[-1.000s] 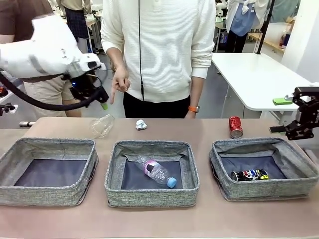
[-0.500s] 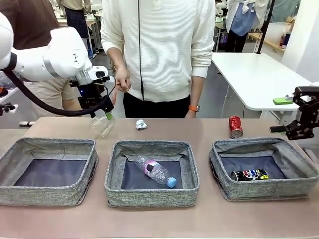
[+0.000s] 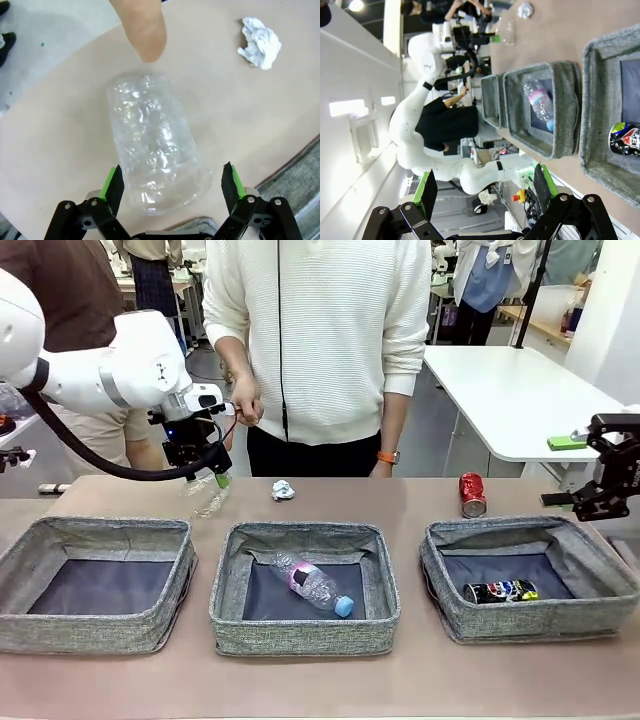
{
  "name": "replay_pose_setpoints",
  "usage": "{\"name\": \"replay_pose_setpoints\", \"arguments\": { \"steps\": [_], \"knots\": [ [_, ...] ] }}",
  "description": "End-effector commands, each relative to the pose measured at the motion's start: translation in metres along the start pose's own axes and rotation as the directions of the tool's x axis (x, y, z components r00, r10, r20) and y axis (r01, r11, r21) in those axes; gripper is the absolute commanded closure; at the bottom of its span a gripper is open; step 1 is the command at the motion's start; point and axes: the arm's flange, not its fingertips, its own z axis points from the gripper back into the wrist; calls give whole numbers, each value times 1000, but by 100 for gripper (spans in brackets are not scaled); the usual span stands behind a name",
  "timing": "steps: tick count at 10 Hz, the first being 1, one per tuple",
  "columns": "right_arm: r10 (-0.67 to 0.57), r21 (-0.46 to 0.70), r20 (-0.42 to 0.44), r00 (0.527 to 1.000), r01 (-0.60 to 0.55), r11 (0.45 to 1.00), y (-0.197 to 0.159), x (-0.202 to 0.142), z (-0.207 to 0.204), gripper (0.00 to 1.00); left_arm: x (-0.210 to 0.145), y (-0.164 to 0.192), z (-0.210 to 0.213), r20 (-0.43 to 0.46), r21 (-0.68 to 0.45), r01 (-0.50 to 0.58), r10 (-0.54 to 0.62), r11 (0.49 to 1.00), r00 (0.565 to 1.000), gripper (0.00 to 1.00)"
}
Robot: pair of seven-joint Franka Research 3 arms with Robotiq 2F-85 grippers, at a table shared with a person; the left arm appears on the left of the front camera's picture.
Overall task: Sort the waste into the appropriate baskets.
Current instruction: Pick up the waste item pointed out by the person.
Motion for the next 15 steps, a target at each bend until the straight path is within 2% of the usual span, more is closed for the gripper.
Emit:
{"name": "replay_pose_setpoints", "arguments": {
  "steps": [1,6,12,13,14,15],
  "knots": [
    [2,12,3,1000,-2,1000,4,-1,1,0,6,-4,-5,23,78,-52,51,996,998,0],
    [2,12,3,1000,-2,1000,4,-1,1,0,2,-15,-28,31,194,-124,120,973,992,0],
    [2,12,3,1000,-2,1000,4,-1,1,0,-1,-16,-34,8,201,-131,132,971,991,0],
    [2,12,3,1000,-2,1000,4,-1,1,0,-1,-16,-35,-12,211,-123,129,970,992,60],
    [2,12,3,1000,-2,1000,4,-1,1,0,-1,-16,-36,-11,218,-119,124,969,992,60],
    [2,12,3,1000,-2,1000,4,-1,1,0,-1,-16,-35,-12,217,-122,128,968,992,100]
  ]
}}
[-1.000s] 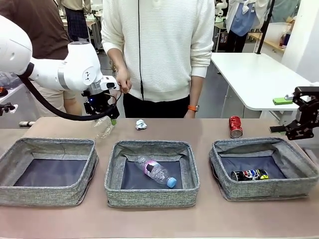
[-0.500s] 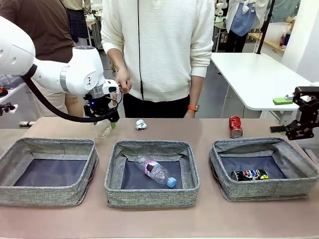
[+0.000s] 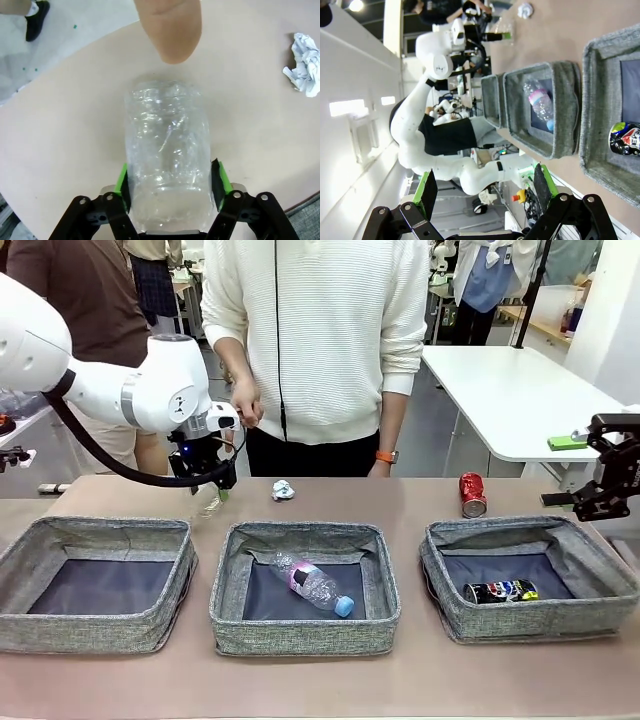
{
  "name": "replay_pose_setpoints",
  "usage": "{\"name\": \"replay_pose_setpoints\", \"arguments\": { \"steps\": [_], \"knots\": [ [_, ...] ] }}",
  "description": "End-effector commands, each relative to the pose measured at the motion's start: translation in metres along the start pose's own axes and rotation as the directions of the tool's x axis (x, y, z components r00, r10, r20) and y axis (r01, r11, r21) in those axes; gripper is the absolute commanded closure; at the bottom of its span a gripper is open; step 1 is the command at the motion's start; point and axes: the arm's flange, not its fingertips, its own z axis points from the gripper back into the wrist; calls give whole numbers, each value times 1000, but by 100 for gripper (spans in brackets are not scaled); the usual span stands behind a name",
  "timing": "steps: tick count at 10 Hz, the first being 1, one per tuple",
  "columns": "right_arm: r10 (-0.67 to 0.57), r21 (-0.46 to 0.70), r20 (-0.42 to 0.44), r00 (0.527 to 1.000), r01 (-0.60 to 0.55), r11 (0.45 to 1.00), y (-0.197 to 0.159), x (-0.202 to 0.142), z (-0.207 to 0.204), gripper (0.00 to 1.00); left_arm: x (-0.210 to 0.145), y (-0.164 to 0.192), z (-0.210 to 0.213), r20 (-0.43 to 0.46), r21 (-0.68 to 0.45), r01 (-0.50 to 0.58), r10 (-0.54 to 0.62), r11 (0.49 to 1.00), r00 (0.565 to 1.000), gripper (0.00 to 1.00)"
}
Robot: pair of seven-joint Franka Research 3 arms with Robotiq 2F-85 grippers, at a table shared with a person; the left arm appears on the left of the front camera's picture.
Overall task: Sort the waste into the appropriate baskets.
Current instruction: Pick up the waste item pointed out by the person.
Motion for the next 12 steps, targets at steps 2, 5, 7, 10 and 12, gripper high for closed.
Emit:
{"name": "replay_pose_setpoints", "arguments": {
  "steps": [2,5,7,10,12],
  "knots": [
    [2,12,3,1000,-2,1000,4,-1,1,0,-4,1,-1,-14,43,-20,21,999,1000,100],
    [2,12,3,1000,-2,1000,4,-1,1,0,-5,2,1,-28,47,-39,40,998,999,100],
    [2,12,3,1000,-2,1000,4,-1,1,0,-5,3,2,-31,45,-42,44,998,999,100],
    [2,12,3,1000,-2,1000,4,-1,1,0,-6,5,8,-30,45,-57,59,997,998,100],
    [2,12,3,1000,-2,1000,4,-1,1,0,-8,8,17,-34,42,-78,79,996,996,100]
  ]
}}
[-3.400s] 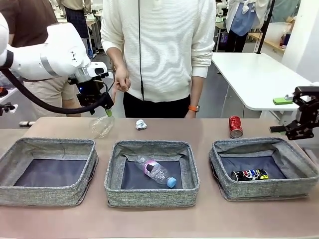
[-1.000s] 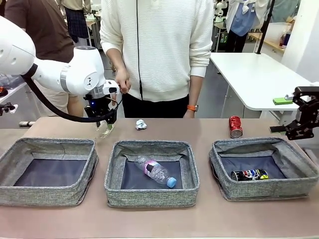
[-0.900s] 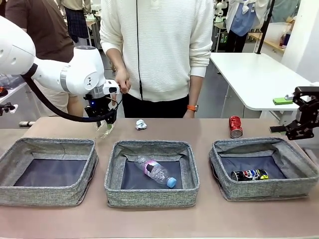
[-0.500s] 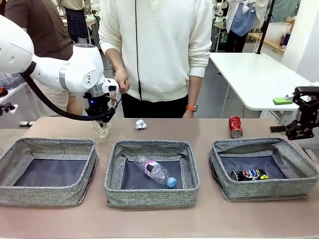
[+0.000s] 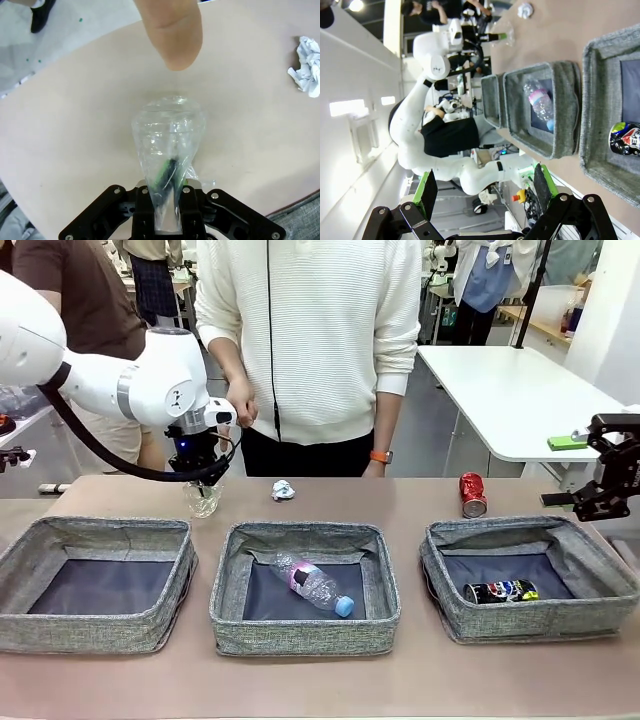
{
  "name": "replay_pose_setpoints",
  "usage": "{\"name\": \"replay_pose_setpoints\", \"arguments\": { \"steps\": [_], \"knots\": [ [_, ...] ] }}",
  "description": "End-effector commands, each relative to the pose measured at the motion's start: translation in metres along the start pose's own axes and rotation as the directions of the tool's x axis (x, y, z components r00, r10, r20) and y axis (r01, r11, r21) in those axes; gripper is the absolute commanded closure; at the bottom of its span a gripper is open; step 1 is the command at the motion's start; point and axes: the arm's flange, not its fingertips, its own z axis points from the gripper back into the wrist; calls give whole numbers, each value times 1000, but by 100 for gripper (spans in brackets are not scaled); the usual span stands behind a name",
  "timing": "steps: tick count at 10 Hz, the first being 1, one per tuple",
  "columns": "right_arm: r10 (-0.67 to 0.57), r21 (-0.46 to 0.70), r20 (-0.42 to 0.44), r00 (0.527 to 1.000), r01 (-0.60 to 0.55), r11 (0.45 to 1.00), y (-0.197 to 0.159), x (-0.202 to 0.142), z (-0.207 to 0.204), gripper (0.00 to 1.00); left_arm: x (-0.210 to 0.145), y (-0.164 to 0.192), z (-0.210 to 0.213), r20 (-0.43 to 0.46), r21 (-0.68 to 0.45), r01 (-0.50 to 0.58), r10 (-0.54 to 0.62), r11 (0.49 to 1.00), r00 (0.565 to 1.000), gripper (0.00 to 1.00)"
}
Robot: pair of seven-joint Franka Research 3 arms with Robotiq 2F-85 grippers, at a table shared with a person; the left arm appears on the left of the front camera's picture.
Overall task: Sort the waste into the appropriate baskets.
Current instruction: Pick up the waste item pointed out by the person.
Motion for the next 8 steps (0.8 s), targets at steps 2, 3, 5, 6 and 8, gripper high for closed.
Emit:
{"name": "replay_pose_setpoints", "arguments": {
  "steps": [2,3,5,6,8],
  "knots": [
    [2,12,3,1000,-2,1000,4,-1,1,0,-21,11,50,-70,36,-150,152,988,986,100],
    [2,12,3,1000,-2,1000,4,-1,1,0,-43,19,95,-127,16,-241,241,970,962,100],
    [2,12,3,1000,-2,1000,4,-1,1,0,-99,30,173,-32,-111,-287,285,952,958,100],
    [2,12,3,1000,-2,1000,4,-1,1,0,-137,27,199,-89,-110,-289,280,951,956,100],
    [2,12,3,1000,-2,1000,4,-1,1,0,-202,-4,231,-22,-225,-444,451,867,892,100]
  ]
}}
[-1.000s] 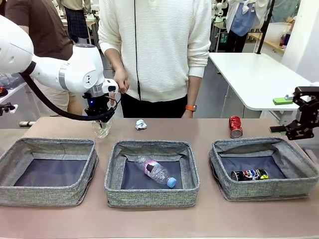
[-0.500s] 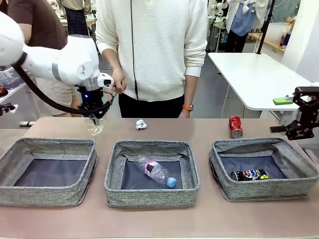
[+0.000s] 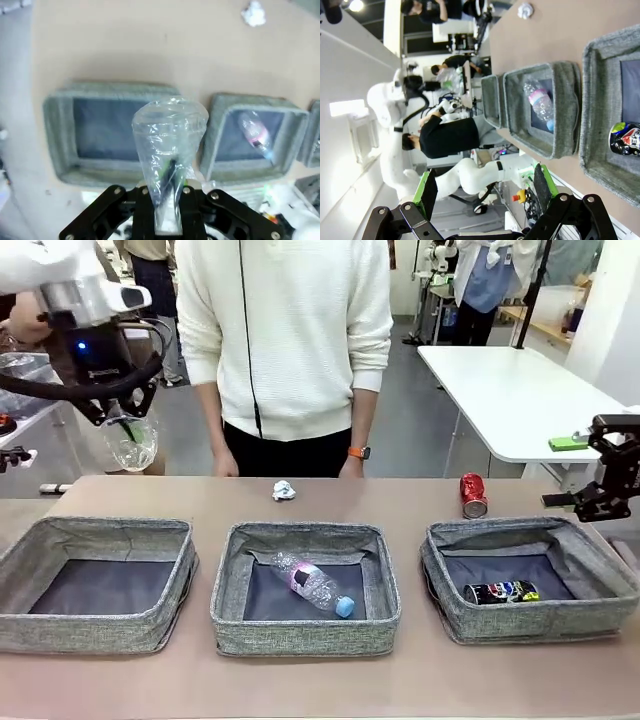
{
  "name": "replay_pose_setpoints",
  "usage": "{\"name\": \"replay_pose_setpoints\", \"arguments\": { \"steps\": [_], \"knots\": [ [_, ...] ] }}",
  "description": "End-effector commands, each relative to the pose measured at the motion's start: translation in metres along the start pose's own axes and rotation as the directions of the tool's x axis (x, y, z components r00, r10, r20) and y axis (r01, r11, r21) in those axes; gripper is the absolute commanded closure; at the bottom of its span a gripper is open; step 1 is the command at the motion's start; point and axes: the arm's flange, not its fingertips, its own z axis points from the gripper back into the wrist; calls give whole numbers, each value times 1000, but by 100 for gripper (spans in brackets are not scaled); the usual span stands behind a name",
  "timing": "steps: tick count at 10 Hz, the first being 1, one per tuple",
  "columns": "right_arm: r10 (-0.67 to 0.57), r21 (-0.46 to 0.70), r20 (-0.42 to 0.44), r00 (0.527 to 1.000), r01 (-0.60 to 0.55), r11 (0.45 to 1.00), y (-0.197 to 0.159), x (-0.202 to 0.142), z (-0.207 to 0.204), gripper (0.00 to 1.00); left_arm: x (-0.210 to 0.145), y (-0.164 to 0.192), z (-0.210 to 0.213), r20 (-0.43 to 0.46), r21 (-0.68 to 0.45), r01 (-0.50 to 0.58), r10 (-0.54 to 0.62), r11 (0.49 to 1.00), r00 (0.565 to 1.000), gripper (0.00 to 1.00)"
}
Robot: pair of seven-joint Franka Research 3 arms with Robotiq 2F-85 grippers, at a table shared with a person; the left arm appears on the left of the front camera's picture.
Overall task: Sort the waste into the appropriate baskets.
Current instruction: Pick up the waste item pointed out by the person.
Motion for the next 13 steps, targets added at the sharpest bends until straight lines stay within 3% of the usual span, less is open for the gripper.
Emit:
{"name": "replay_pose_setpoints", "arguments": {
  "steps": [1,2,4,5,6,8,9,11,13],
  "knots": [
    [2,12,2,1000,-2,1000,4,-1,0,0,-44,11,-24,95,19,275,-275,961,957,100],
    [2,12,2,1000,-2,1000,4,-1,0,0,0,0,0,0,0,0,0,1000,1000,100],
    [2,12,2,1000,-2,1000,4,-1,0,0,0,0,0,0,0,0,0,1000,1000,100],
    [2,12,2,1000,-2,1000,4,-1,0,0,-30,5,0,27,-1,55,-55,998,998,96],
    [2,12,2,1000,-2,1000,4,-1,0,0,-41,-21,16,87,101,47,-56,994,995,96],
    [2,12,2,1000,-2,1000,4,-1,0,0,-69,-99,69,164,95,-26,11,995,986,96],
    [2,12,2,1000,-2,1000,4,-1,0,0,-93,-149,90,73,79,-28,22,996,997,96],
    [2,12,2,1000,-2,1000,4,-1,0,0,-143,-217,126,127,123,86,-102,989,987,96],
    [2,12,2,1000,-2,1000,4,-1,0,0,-165,-260,155,187,160,187,-216,969,958,96]
  ]
}}
